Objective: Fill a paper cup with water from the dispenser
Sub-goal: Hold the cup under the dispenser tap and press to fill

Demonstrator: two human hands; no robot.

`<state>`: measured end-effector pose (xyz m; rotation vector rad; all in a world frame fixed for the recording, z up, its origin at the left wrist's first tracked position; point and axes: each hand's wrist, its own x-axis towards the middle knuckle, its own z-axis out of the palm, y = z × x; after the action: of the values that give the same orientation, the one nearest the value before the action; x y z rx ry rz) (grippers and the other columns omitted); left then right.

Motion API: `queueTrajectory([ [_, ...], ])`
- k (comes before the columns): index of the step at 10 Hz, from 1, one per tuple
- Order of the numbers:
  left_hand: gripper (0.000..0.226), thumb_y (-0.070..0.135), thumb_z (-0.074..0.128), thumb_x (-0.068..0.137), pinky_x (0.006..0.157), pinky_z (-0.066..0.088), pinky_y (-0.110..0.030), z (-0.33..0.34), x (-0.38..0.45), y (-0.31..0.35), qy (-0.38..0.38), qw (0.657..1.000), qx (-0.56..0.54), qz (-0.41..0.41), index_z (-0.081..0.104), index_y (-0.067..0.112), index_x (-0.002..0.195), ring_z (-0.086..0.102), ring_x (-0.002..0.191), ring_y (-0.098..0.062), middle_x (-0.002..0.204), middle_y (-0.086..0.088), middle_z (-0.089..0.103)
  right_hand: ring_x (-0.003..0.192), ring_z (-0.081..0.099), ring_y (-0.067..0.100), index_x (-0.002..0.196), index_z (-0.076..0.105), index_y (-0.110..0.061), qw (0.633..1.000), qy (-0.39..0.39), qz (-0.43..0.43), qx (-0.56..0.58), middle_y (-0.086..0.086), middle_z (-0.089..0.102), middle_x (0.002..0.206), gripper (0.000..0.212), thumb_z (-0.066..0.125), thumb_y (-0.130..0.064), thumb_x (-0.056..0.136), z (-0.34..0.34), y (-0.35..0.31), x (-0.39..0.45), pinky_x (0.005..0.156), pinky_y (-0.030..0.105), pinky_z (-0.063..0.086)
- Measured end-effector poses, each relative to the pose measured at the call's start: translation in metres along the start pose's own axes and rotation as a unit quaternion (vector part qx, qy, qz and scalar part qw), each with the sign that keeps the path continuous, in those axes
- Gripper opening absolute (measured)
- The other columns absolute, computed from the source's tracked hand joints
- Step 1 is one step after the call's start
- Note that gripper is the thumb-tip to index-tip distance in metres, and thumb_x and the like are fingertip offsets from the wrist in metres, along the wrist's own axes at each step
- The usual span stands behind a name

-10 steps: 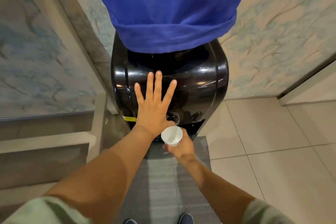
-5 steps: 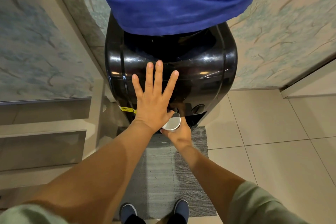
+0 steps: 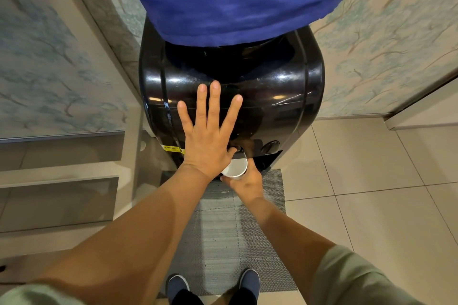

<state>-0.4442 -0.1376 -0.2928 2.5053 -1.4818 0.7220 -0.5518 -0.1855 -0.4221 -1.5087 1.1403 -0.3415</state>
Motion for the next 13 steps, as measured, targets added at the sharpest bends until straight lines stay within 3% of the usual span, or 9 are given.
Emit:
queueTrajectory([
  [4,0.127,0.053,0.083,0.047,0.101,0.008,-0.066,0.001,0.0,0.0,0.002,1.0,0.006,0.0,0.012,0.019,0.146,0.01,0.136,-0.042,0.148,-0.021,0.012,0.089,0.059,0.005,0.1,0.049,-0.034,1.0,-0.003,0.01,0.005,-0.012,0.062,0.094,0.062,0.086,-0.025,0.051,0.001,0.005,-0.001,0.077,0.027,0.054],
  [6,0.126,0.051,0.084,0.046,0.101,0.009,-0.065,0.001,0.0,0.001,0.004,1.0,0.001,-0.001,0.013,0.019,0.146,0.011,0.135,-0.041,0.147,-0.021,0.012,0.086,0.059,0.001,0.095,0.05,-0.039,1.0,-0.001,0.015,0.024,-0.015,0.062,0.092,0.059,0.086,-0.027,0.05,0.002,0.002,-0.003,0.072,0.022,0.053],
  [8,0.128,0.054,0.083,0.048,0.102,0.01,-0.065,0.003,0.0,0.002,0.01,1.0,-0.001,-0.007,0.009,0.019,0.147,0.012,0.135,-0.041,0.147,-0.021,0.013,0.086,0.059,0.004,0.095,0.05,-0.034,1.0,-0.005,0.011,0.02,-0.014,0.061,0.091,0.058,0.086,-0.023,0.052,-0.001,0.002,-0.005,0.078,0.033,0.056],
  [10,0.13,0.054,0.083,0.047,0.103,0.009,-0.064,0.005,-0.001,0.0,0.0,1.0,-0.002,-0.01,0.007,0.021,0.147,0.009,0.137,-0.041,0.149,-0.02,0.012,0.089,0.056,0.008,0.102,0.047,-0.028,1.0,-0.016,-0.001,-0.022,-0.01,0.059,0.095,0.063,0.086,-0.024,0.053,-0.004,-0.002,-0.006,0.079,0.028,0.053],
  [11,0.135,0.061,0.082,0.044,0.105,0.007,-0.064,0.0,-0.002,0.001,-0.035,0.999,-0.014,-0.011,0.005,0.021,0.147,0.005,0.138,-0.04,0.15,-0.019,0.009,0.095,0.056,0.011,0.11,0.048,-0.024,0.999,-0.026,-0.022,-0.032,-0.007,0.06,0.102,0.066,0.085,-0.022,0.056,-0.008,0.0,-0.01,0.082,0.027,0.05],
  [13,0.144,0.064,0.078,0.048,0.106,-0.02,-0.055,-0.02,-0.004,0.0,-0.128,0.991,-0.029,-0.023,-0.023,0.025,0.143,-0.032,0.137,-0.031,0.154,-0.01,-0.017,0.096,0.053,0.007,0.116,0.048,-0.031,0.998,-0.037,-0.04,-0.042,-0.014,0.057,0.103,0.073,0.085,-0.024,0.054,-0.02,-0.004,-0.024,0.085,0.025,0.047],
])
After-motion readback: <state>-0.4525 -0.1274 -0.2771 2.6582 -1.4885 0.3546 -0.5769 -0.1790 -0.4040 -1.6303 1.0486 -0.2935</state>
